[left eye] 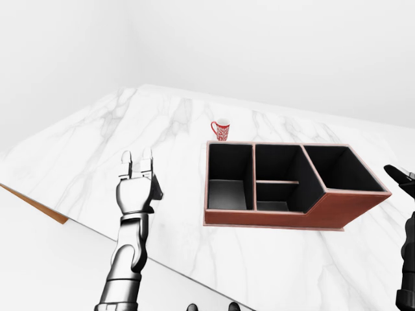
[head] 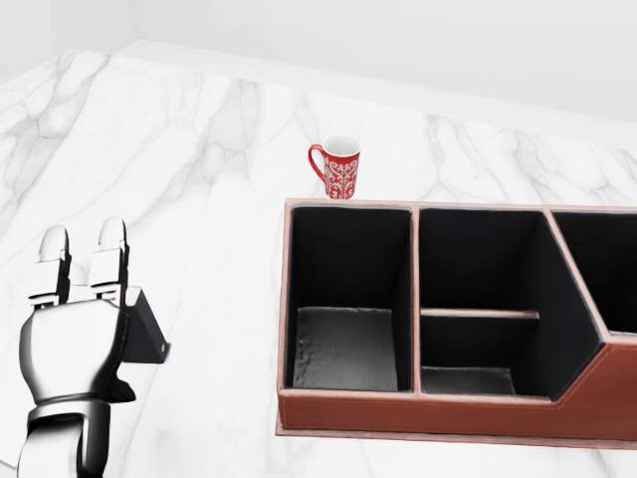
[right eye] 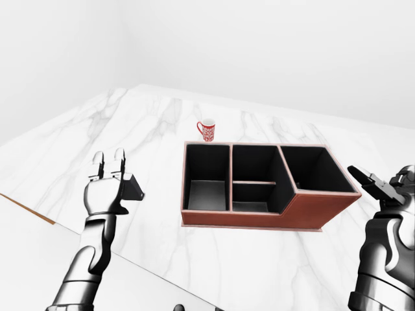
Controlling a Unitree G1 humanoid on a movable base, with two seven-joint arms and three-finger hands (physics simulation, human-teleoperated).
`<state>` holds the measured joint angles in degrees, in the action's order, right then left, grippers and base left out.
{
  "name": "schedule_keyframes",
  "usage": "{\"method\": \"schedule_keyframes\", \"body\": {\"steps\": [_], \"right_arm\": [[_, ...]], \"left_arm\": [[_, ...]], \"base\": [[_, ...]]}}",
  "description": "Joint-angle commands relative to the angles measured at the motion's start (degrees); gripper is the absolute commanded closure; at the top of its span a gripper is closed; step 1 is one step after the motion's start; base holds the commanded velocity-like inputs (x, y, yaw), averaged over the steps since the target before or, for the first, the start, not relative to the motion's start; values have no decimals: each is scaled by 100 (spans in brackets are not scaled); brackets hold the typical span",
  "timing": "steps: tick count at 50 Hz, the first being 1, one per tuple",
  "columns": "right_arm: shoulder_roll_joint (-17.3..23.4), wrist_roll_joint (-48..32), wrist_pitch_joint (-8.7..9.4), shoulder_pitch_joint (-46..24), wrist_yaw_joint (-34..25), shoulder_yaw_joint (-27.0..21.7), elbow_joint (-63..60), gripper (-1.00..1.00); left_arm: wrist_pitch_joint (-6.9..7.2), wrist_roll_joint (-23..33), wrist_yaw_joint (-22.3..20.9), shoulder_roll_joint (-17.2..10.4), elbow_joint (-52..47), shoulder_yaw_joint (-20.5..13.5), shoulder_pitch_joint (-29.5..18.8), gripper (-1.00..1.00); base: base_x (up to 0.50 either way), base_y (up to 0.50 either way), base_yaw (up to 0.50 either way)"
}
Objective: Pick up the book and place it in the left compartment of the caddy.
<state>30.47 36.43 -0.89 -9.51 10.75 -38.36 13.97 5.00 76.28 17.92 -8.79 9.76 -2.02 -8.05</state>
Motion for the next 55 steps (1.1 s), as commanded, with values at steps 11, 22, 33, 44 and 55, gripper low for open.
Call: {"method": "schedule_keyframes", "body": {"steps": [11, 22, 33, 44, 55], "right_arm": [[6, 1, -34, -9, -23, 8, 39, -100], [8, -6, -34, -26, -16, 25, 52, -100], [1, -10, 46, 18, -3, -5, -56, -100], [-4, -30, 24, -2, -9, 4, 4, -100], [4, -31, -13, -10, -6, 32, 58, -100]], "left_arm": [[0, -326, -404, -498, 1089, -264, -624, -100], [0, -407, -209, -631, 1872, -236, -1107, -100], [0, -111, -717, -898, 2260, -83, -1595, -100], [0, -388, -678, -1022, 3290, -80, -2125, -100], [0, -524, -732, -1199, 3865, 76, -2541, -100]], "base": [[0, 0, 0], [0, 0, 0], [0, 0, 0], [0, 0, 0], [0, 0, 0]]}}
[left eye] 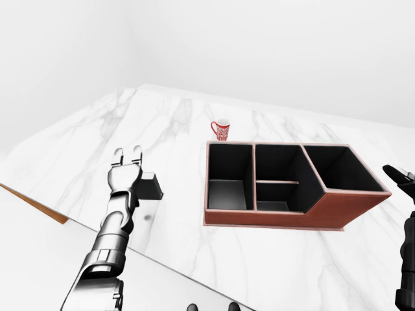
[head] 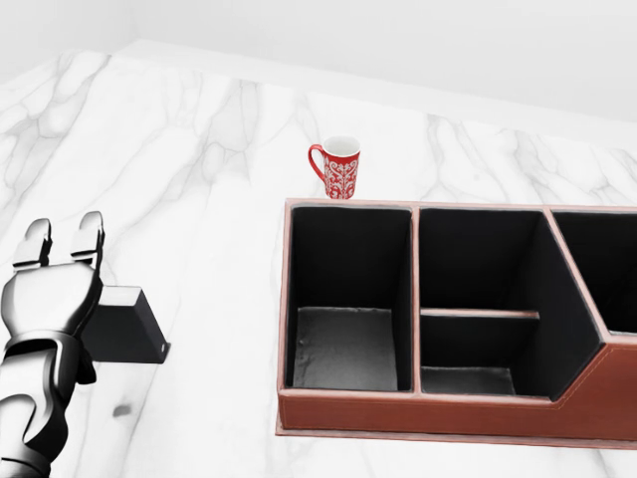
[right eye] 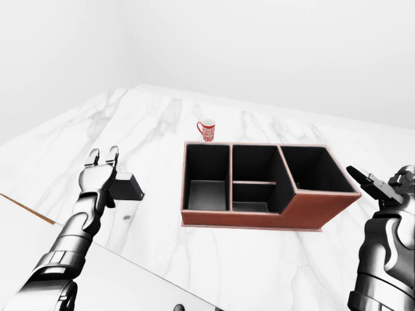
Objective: Pick up the book and place it in the left compartment of the caddy.
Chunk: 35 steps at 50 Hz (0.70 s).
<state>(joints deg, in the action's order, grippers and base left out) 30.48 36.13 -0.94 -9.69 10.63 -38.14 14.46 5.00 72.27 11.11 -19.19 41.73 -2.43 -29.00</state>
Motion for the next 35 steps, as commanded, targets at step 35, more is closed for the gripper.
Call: {"method": "schedule_keyframes", "body": {"steps": [35], "right_arm": [[-10, 31, 67, 37, -15, -20, -76, -100]], "left_arm": [[0, -217, -77, -28, -395, 26, 174, -100]], "base": [[0, 0, 0]]}}
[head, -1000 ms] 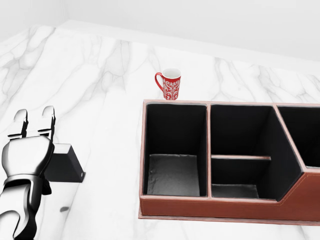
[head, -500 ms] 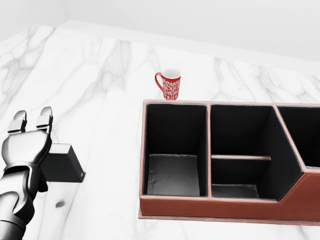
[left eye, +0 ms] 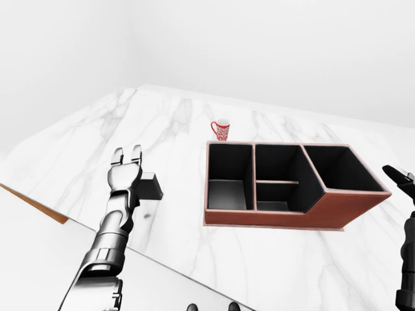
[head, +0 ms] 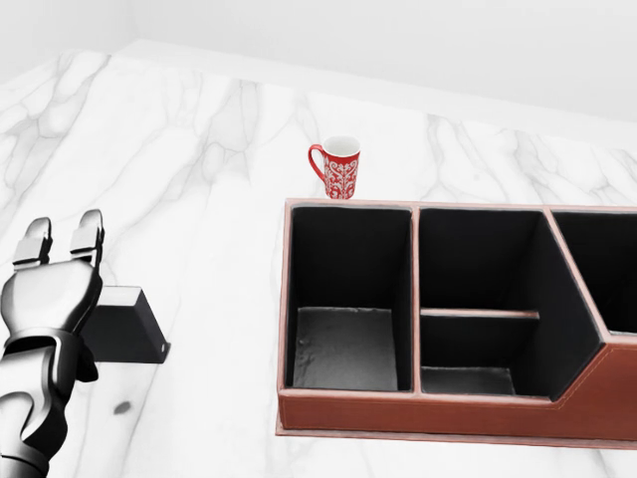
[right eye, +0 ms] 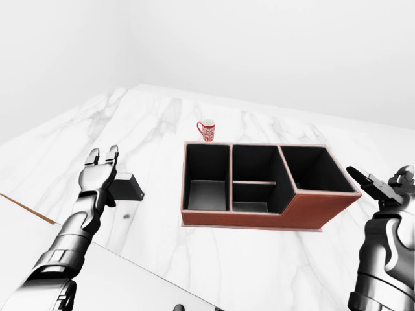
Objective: Pick up the book and place it in the left compartment of the caddy.
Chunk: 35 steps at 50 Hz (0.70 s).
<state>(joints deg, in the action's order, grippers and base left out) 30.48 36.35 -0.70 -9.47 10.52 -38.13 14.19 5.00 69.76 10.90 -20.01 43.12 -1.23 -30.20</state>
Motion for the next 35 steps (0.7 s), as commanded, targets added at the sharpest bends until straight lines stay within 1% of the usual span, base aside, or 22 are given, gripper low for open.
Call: {"method": "schedule_keyframes", "body": {"steps": [1, 8, 14, 17, 19, 21, 25, 28, 29, 31, 32, 35], "right_arm": [[-10, 9, 44, 15, -4, -21, -50, -100], [-13, 5, 46, 13, -7, -25, -51, -100], [-4, 26, 91, 18, 4, -44, -78, -100], [-8, 14, 58, -3, -6, -31, -28, -100], [-2, 26, 75, 7, 7, -37, -52, -100], [3, 34, 109, 13, 24, -44, -80, -100], [3, 27, 93, -2, 17, -36, -47, -100], [-2, 18, 60, -13, 12, -25, -7, -100], [9, 50, 147, 37, 39, -49, -130, -100], [-9, 35, 146, 52, 30, -56, -165, -100], [-20, 9, 102, 28, 7, -45, -110, -100], [-12, 21, 135, 35, 11, -60, -130, -100]], "left_arm": [[0, 41, -57, 57, -535, -99, 293, -100], [0, 69, -62, 69, -535, -125, 294, -100], [0, 8, 56, 75, -334, -147, 203, -100], [0, -38, 107, 59, -177, -146, 134, -100], [0, -54, 135, 45, -70, -131, 83, -100], [0, -87, 130, 22, -16, -123, 55, -100], [0, -63, 78, -3, -91, -111, 77, -100], [0, -2, 72, -40, 19, -81, 12, -100], [0, -2, 97, -39, 174, -65, -64, -100], [0, 3, 134, -41, 332, -42, -138, -100], [0, -33, 197, -48, 453, -53, -202, -100], [0, -76, 295, -59, 676, -29, -288, -100]], "base": [[0, 0, 0], [0, 0, 0], [0, 0, 0], [0, 0, 0], [0, 0, 0], [0, 0, 0], [0, 0, 0], [0, 0, 0], [0, 0, 0], [0, 0, 0], [0, 0, 0], [0, 0, 0]]}}
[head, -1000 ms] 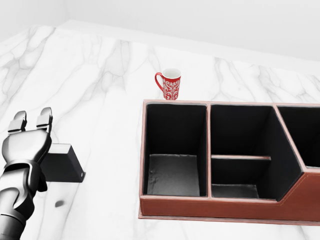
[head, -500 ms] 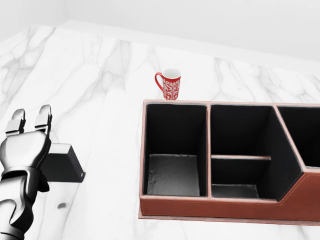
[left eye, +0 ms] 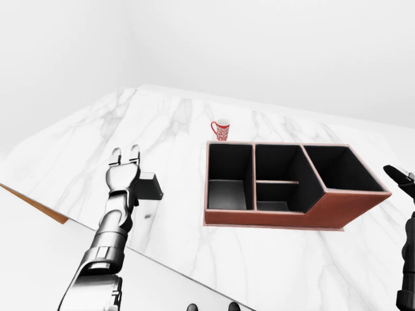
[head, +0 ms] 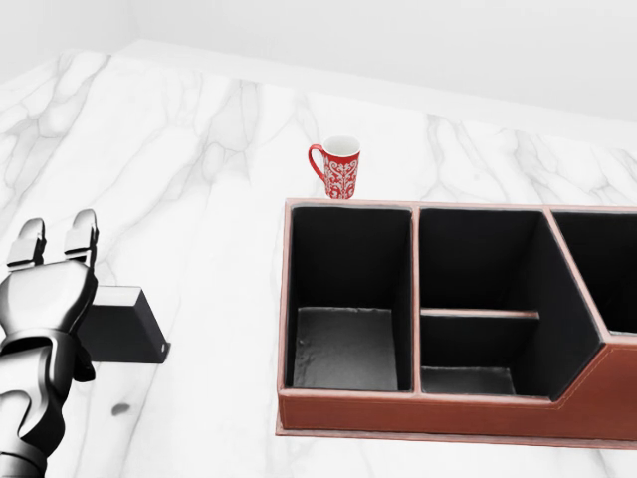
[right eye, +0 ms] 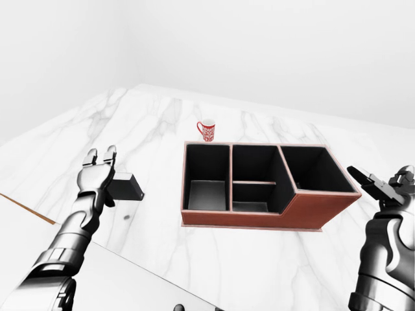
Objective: Pick up the book and place it in the left compartment of the caddy.
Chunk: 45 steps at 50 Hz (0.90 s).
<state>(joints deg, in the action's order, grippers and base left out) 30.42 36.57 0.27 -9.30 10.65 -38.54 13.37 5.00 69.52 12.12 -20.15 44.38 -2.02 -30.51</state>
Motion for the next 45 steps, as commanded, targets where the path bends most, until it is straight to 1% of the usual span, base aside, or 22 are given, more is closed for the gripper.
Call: {"method": "schedule_keyframes", "body": {"steps": [1, 5, 6, 7, 10, 12, 14, 15, 20, 21, 23, 24, 26, 27, 28, 29, 31, 34, 38, 39, 41, 45], "right_arm": [[-7, -11, 15, -4, -13, -12, 1, -100], [-14, -20, -15, 0, -20, 0, 8, -100], [-3, 5, 46, 30, 2, -21, -70, -100], [-2, 10, 69, 34, 7, -31, -89, -100], [-10, -17, 1, -10, -19, -9, 16, -100], [-8, 5, 58, 37, -1, -32, -83, -100], [-19, -31, -26, -15, -30, -5, 37, -100], [-15, -30, -34, -22, -30, 4, 54, -100], [-6, -23, -44, -29, -17, 27, 72, -100], [-1, -6, -12, -13, -5, 19, 30, -100], [-2, -5, -7, -11, -3, 17, 24, -100], [2, 3, 12, -3, -3, 8, 10, -100], [-9, -16, -39, -17, -27, 19, 60, -100], [-7, -16, -41, -17, -27, 20, 61, -100], [-7, -20, -60, -29, -35, 27, 94, -100], [-3, -15, -59, -31, -34, 29, 96, -100], [19, 31, 24, -8, 7, -6, 15, -100], [14, 13, -4, -24, 2, 6, 53, -100], [12, 24, 60, 21, 21, -13, -58, -100], [1, -3, 2, -16, -6, 3, 30, -100], [8, -14, -33, -42, -19, 18, 98, -100], [14, 3, 8, -10, 3, 6, 32, -100]], "left_arm": [[0, -74, 240, -54, 686, 61, -321, -100], [0, -147, 344, -81, 984, 109, -484, -100], [0, -145, 337, -84, 1046, 139, -517, -100], [0, -136, 321, -89, 1052, 167, -532, -100], [0, -102, 248, -117, 1022, 202, -577, -100], [0, -107, 270, -148, 1204, 200, -699, -100], [0, -100, 253, -157, 1273, 223, -762, -100], [0, -102, 265, -161, 1349, 228, -805, -100], [0, -124, 345, -166, 1694, 278, -1007, -100], [0, -94, 363, -173, 1824, 321, -1104, -100], [0, -101, 379, -175, 1858, 327, -1122, -100], [0, -62, 381, -173, 2020, 377, -1240, -100], [0, -44, 405, -160, 2180, 417, -1331, -100], [0, -41, 421, -159, 2203, 428, -1351, -100], [0, -35, 564, -166, 2194, 431, -1373, -100], [0, -42, 544, -164, 2246, 432, -1393, -100], [0, -57, 626, -162, 2451, 443, -1451, -100], [0, -80, 674, -162, 2614, 472, -1497, -100], [0, -99, 656, -164, 2731, 507, -1552, -100], [0, -95, 664, -161, 2763, 520, -1568, -100], [0, -87, 715, -147, 2814, 539, -1594, -100], [0, -81, 756, -127, 2890, 562, -1610, -100]], "base": [[0, 0, 0], [0, 0, 0], [0, 0, 0], [0, 0, 0], [0, 0, 0], [0, 0, 0], [0, 0, 0], [0, 0, 0], [0, 0, 0], [0, 0, 0], [0, 0, 0], [0, 0, 0], [0, 0, 0], [0, 0, 0], [0, 0, 0], [0, 0, 0], [0, 0, 0], [0, 0, 0], [0, 0, 0], [0, 0, 0], [0, 0, 0], [0, 0, 0]]}}
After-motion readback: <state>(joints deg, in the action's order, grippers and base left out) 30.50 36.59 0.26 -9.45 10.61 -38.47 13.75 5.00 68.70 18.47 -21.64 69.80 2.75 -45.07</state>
